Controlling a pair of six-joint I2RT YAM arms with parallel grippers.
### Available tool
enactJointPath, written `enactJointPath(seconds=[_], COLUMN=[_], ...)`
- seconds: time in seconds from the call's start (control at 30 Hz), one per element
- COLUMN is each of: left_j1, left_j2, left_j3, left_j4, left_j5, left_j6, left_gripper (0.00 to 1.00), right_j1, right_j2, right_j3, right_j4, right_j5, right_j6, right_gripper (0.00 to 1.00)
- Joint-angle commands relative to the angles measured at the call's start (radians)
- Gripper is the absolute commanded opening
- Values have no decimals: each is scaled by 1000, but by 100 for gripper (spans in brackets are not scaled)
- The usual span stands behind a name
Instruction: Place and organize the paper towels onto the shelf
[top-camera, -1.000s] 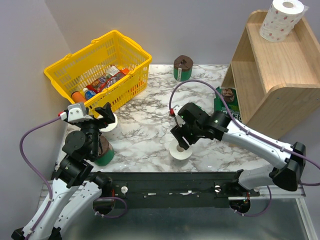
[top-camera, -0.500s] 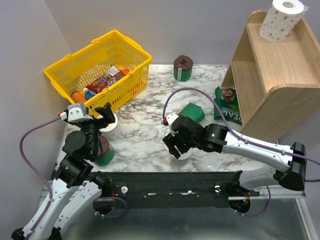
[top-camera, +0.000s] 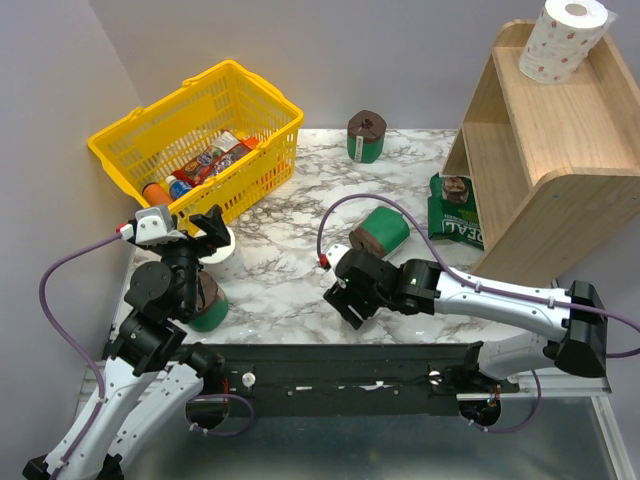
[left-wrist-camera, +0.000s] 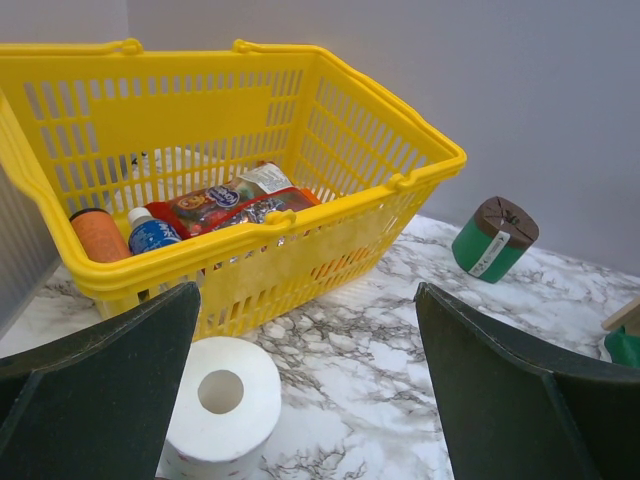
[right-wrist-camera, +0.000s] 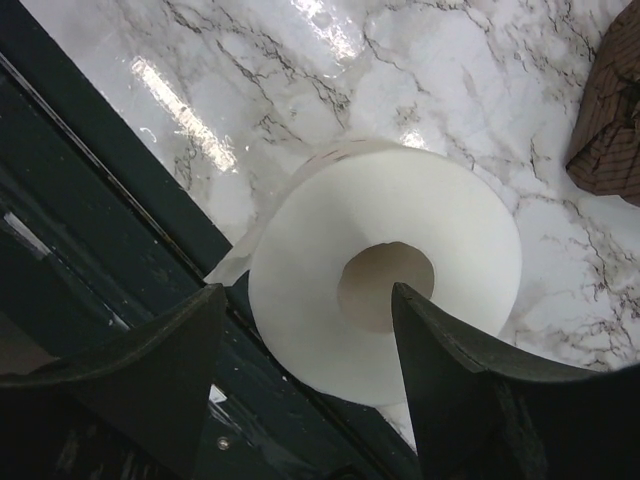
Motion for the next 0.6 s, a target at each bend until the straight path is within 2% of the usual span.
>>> enactJointPath(seconds=[0.0,0.4,0.57], left_j1=[5,5,5], left_j2=[-3,0,-3], left_j3=[-10,-10,-10], left_j4=[12,13,12], left_j5=[-22,-22,-25], left_j6=[-12,-14,-12], left_gripper=[99,99,99], right_j1=[14,23,26], right_j2=[31,83,87], right_j3=[-16,-24,-13], right_j4=[47,46,40], right_j5=[43,101,99], right_j6=[-32,-65,-82], right_gripper=[75,67,49])
